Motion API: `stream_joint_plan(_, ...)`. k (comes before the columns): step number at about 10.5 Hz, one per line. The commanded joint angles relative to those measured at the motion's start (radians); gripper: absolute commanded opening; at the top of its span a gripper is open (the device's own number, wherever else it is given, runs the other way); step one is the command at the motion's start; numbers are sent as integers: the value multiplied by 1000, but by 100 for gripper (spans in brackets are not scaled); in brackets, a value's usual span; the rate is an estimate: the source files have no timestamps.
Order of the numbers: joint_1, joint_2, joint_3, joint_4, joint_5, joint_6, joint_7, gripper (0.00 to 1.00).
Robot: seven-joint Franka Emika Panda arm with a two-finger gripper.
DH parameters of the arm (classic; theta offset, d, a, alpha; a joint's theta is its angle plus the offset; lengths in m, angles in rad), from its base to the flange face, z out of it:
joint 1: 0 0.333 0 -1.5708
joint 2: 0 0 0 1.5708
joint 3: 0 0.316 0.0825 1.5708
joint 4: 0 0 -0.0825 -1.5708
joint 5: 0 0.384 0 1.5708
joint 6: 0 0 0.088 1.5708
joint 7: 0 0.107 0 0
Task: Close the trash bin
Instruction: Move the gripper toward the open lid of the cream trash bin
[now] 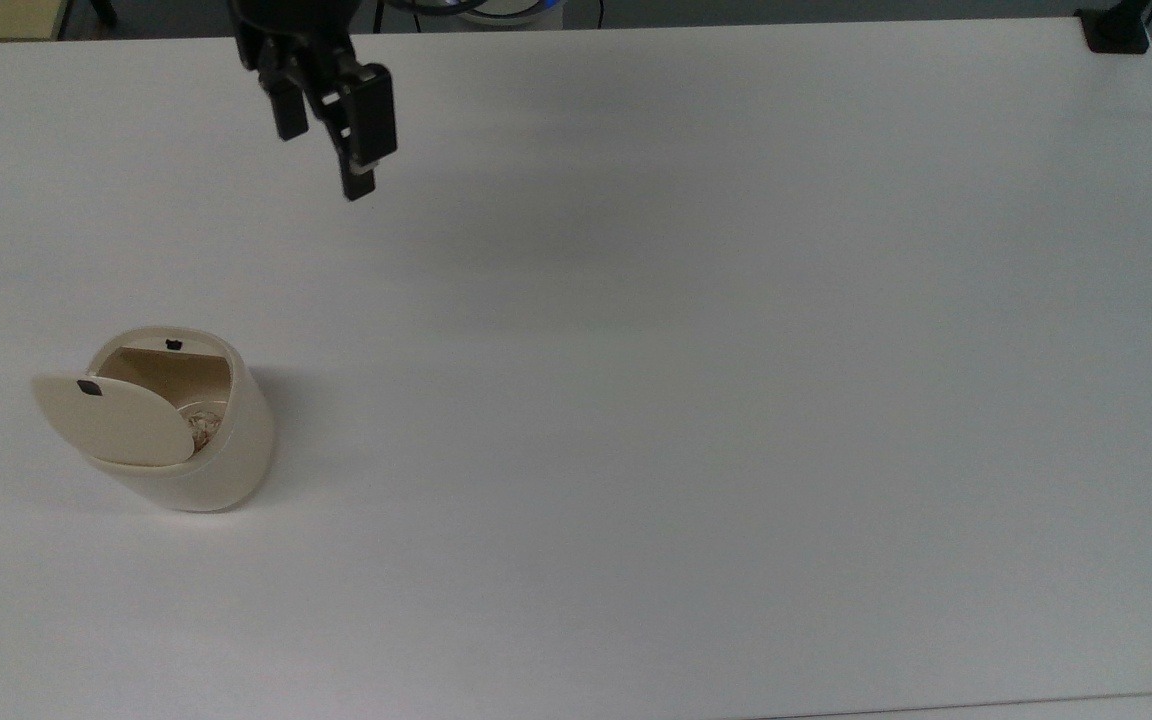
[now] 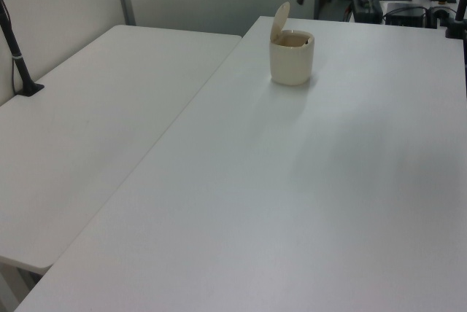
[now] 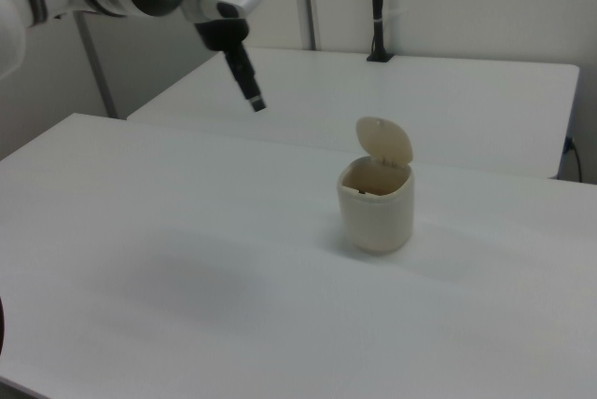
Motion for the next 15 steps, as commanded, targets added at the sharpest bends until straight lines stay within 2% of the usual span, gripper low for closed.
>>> stream_joint_plan(1,-39,61,-14,31,16,275,148,55)
stream_joint_plan(3,-47,108,-67,33,19,447,231,20)
stream_joint_plan(4,-48,139,-88,54,19,518,257,7)
stream_joint_plan(5,-48,179,-108,80,21,558,273,0)
stream_joint_plan(8,-51,247,-128,96,19,647,282,0)
stream_joint_plan(15,-65,314,-143,86,15,680,278,0)
